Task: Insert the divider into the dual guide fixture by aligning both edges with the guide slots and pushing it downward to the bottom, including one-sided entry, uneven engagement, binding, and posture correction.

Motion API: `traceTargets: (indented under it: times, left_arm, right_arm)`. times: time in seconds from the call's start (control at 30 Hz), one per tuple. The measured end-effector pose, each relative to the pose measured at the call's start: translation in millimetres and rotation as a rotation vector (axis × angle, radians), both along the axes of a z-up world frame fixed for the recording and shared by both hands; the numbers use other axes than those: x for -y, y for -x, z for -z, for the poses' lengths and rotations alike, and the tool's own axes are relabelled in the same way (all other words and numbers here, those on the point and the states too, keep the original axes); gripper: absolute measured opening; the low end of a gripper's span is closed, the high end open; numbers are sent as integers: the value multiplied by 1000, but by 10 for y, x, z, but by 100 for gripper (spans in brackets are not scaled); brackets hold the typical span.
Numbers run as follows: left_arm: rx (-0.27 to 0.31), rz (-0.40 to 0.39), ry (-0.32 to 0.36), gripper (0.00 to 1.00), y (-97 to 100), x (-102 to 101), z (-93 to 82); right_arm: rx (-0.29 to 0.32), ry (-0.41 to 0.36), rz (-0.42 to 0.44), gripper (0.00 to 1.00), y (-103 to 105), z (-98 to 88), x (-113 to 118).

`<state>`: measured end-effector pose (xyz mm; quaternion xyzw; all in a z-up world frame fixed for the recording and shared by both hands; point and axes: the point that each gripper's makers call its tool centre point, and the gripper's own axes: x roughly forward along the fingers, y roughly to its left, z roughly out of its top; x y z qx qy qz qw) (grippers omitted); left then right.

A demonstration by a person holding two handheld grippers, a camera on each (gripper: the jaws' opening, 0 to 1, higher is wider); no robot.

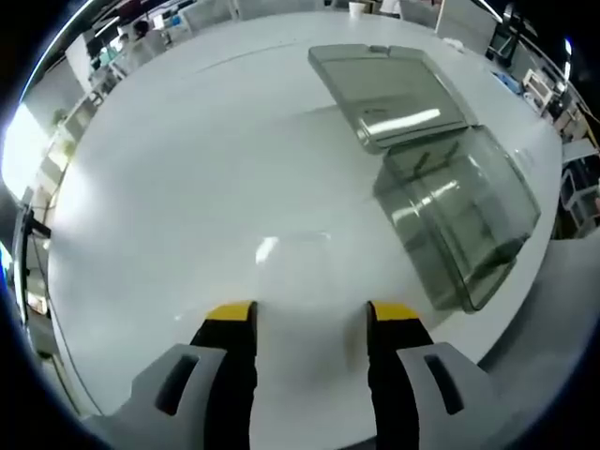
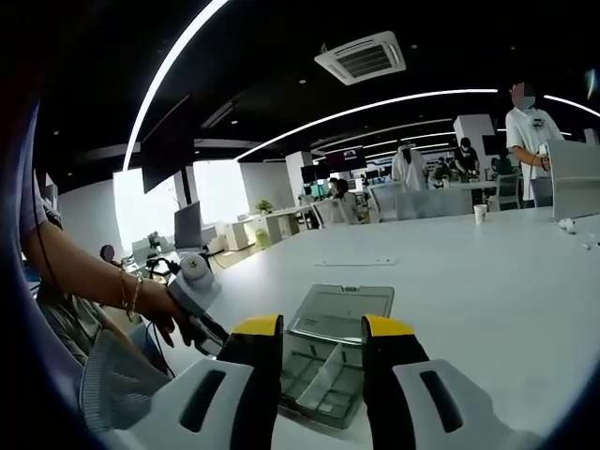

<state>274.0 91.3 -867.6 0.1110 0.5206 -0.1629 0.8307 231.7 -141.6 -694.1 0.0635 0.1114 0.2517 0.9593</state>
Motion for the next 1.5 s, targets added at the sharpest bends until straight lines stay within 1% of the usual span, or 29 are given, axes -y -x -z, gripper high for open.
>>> traceTargets:
  times: [0.23, 0.37, 0.77, 1.1, 1.37, 1.5]
  left_arm:
    - [-14, -5, -8, 40, -11, -23, 0]
    - [-15, -12, -9, 32, -9, -45, -6]
    - [-25, -34, -10, 32, -22, -51, -10]
    - [-6, -66, 38, 31, -26, -57, -29]
    - [11, -82, 60, 30, -58, -57, -72]
    - [6, -90, 66, 30, -54, -58, -53]
  right_arm:
    - [2, 2, 6, 28, -2, -2, 12]
    - [1, 0, 8, 28, -4, -1, 18]
    - [1, 6, 15, 28, -11, 1, 29]
    - [-4, 14, 15, 28, -11, 14, 26]
    - [-9, 17, 19, 27, -14, 25, 32]
    - [-10, 19, 20, 27, -17, 31, 33]
